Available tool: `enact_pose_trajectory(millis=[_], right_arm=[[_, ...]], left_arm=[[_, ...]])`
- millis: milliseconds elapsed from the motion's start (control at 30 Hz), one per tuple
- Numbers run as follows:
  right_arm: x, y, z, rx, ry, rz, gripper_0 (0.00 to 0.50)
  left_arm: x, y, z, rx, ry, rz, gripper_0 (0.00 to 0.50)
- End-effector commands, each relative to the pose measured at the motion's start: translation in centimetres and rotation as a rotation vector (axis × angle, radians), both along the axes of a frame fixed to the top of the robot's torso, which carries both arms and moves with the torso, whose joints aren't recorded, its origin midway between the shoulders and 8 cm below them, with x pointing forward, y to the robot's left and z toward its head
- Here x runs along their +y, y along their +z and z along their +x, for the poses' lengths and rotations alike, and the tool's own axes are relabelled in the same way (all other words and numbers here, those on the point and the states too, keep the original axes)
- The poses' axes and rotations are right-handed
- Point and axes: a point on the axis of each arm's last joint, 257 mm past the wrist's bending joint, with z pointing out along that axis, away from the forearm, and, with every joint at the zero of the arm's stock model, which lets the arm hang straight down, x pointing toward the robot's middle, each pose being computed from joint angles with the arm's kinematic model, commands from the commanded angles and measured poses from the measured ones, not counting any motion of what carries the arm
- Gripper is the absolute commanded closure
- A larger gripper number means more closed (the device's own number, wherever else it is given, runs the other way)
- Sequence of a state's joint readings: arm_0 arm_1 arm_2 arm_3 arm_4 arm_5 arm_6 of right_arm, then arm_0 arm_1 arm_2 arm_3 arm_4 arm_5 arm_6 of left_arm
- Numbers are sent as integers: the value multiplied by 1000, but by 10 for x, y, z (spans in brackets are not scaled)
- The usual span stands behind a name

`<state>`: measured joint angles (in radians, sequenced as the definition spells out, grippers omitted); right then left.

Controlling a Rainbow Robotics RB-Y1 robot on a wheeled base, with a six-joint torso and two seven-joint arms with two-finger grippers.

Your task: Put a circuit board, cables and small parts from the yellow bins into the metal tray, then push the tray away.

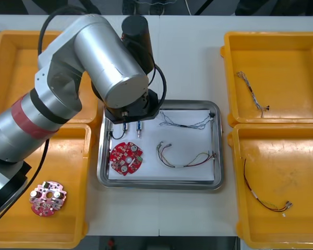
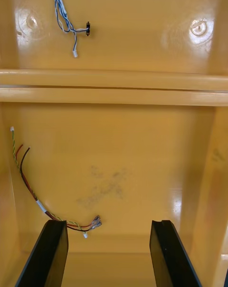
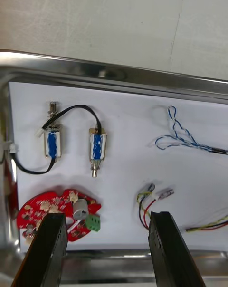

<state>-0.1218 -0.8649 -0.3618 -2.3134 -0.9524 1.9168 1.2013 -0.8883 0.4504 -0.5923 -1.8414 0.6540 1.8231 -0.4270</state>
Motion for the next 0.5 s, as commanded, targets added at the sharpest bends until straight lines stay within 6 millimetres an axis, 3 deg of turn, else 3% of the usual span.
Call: enact_pose_trajectory(millis=[33,200,300,500], right_arm=[[2,16,2,-44,-29,18,0],[16,28,8,-61,31,21,0],[37,29,13,-55,100,14,0],[73,33,23,-56,212,-9,0]], left_arm=[[17,33,-6,-35,-3,-4,0],[36,59,-6,-67,-4,-25,0],[50,79,-4,-93,-40,-36,0],[84,88,-7,-107,-43,-39,0]])
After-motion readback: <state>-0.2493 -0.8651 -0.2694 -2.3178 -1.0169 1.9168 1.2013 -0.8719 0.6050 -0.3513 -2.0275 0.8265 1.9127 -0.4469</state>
